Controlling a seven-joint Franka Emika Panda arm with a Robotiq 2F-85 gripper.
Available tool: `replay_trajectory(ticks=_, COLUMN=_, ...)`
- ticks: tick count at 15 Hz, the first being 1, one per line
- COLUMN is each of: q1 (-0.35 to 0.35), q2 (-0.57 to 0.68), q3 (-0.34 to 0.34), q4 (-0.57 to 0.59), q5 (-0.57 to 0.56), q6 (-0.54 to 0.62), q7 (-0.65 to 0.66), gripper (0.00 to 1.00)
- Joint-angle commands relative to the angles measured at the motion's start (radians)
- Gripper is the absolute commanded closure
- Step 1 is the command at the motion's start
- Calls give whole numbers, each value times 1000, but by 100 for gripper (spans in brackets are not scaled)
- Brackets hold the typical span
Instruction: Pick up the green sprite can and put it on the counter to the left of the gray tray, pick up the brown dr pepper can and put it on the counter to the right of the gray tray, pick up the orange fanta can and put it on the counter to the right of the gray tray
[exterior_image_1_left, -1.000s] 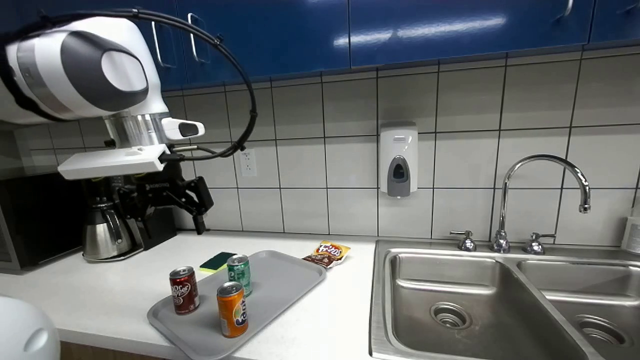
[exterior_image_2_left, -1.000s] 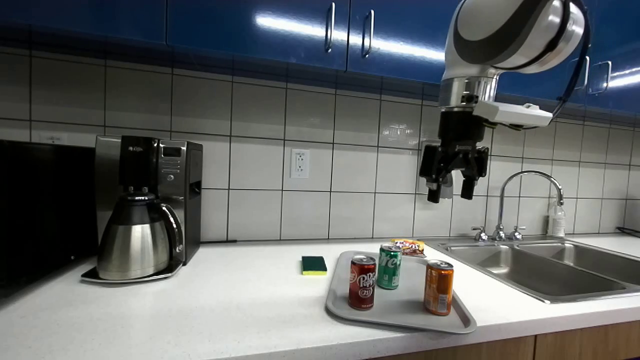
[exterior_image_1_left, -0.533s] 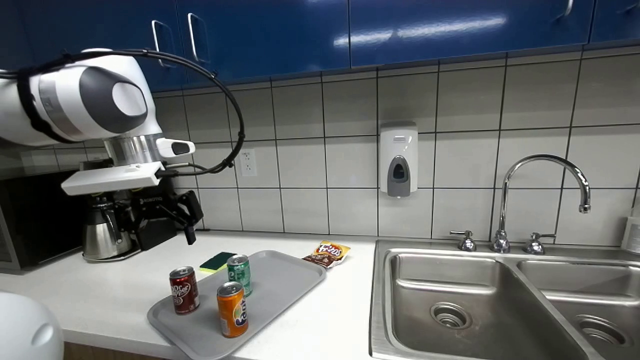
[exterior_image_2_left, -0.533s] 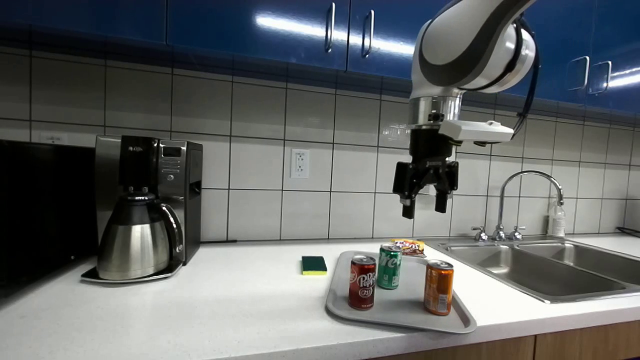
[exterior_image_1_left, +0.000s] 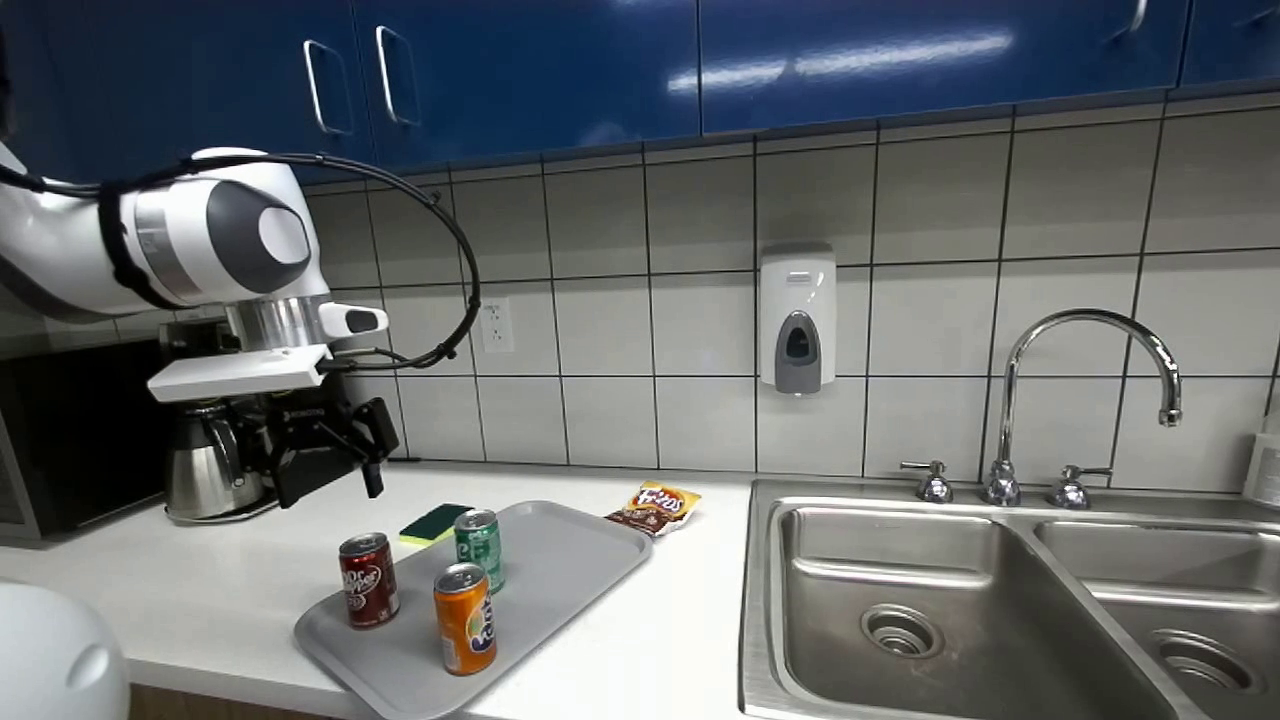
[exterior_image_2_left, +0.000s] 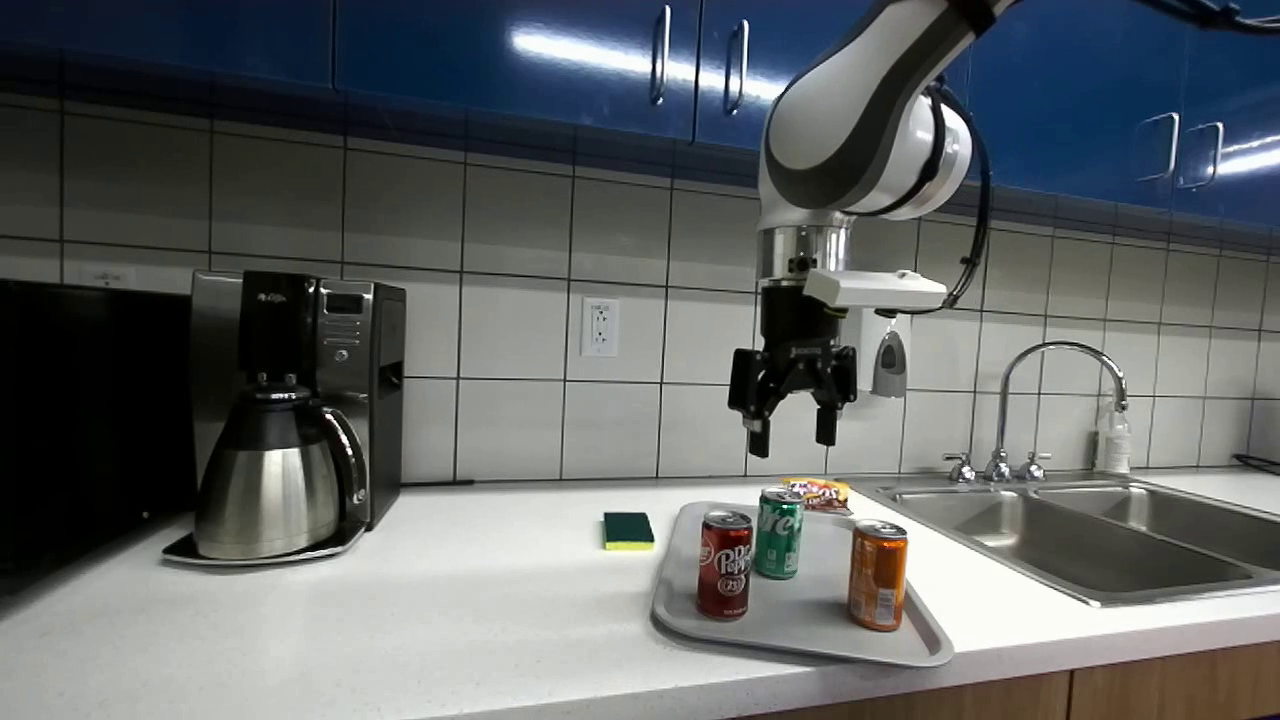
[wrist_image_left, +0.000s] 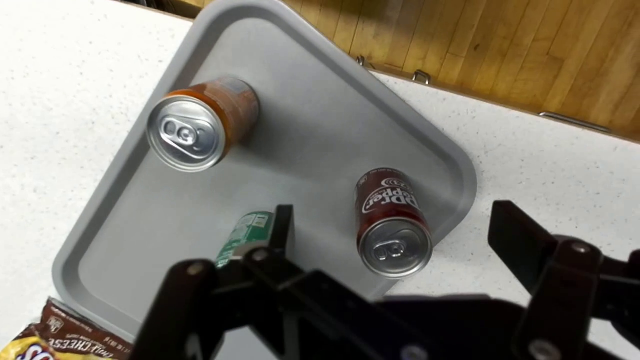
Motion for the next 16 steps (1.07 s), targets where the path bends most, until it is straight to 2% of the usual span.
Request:
replay_trajectory(ticks=1, q1=2, q2=19, q3=-1, q4=16, q5=0, q6=-2, q7=1, gripper=0)
replay_trajectory(ticks=10, q1=7, q2=45, q3=1, q4=25, q5=2, q6=3, q7=-5, gripper=0)
replay_trajectory(ticks=16, q1=7, q2=58, q3=-2, q4=14, q5=20, q6=72, q7=11, gripper=0)
